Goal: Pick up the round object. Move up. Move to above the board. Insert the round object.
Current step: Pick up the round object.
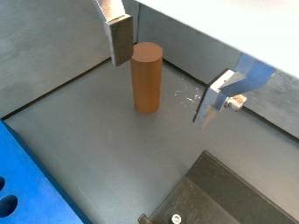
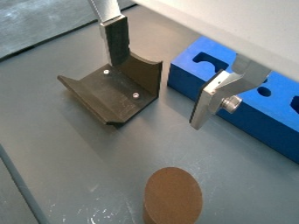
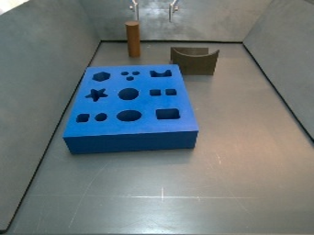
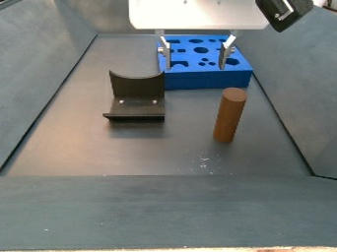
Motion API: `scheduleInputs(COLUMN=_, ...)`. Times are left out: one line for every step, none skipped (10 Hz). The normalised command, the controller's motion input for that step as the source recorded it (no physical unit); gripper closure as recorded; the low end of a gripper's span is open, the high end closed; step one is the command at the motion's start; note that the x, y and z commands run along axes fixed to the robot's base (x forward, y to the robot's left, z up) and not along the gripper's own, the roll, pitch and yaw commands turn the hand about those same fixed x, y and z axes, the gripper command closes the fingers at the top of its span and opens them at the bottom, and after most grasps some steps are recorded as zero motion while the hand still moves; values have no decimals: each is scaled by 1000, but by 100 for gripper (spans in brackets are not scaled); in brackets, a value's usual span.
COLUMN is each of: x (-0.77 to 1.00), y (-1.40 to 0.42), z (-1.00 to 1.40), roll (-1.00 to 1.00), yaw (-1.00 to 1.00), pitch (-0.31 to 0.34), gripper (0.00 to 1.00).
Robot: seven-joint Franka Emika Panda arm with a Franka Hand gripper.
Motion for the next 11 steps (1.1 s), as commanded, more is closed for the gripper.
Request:
scheduleInputs(x=-257, y=0, z=-163, roll=-11, yaw=-106, pitch=-123, gripper=0)
scheduleInputs(x=-717, y=-183, z=-380, roll=0, yaw=-331, pitch=-151, gripper=0)
scheduleInputs(x=-857, y=-43, z=-714, roll=0, yaw=-329, pitch=-83, gripper=0)
scheduleInputs(x=-1000, y=0, z=-786, roll=0, yaw=-191, pitch=-97, gripper=0)
scheduleInputs(x=-1000, y=151, z=-889, roll=-100, yaw=23, pitch=-197, gripper=0)
scheduleInputs(x=-789, y=314, z=-769, roll=-183, yaw=226, pitch=-280, gripper=0)
scheduleInputs(x=-51, y=394, z=-323, roll=-457, yaw=74, pitch=-171, gripper=0)
scheduleInputs(x=29, y=0, z=0, roll=0, yaw=0, pitch=0, gripper=0)
scheduleInputs(x=131, y=383, z=0, roll=-497, yaw=-106, pitch=0, gripper=0)
scheduleInputs(x=203, y=300, z=0, roll=-411, yaw=-100, pitch=0, gripper=0)
scheduleInputs(x=0, y=34, z=0, roll=-80, yaw=0, pitch=0, gripper=0)
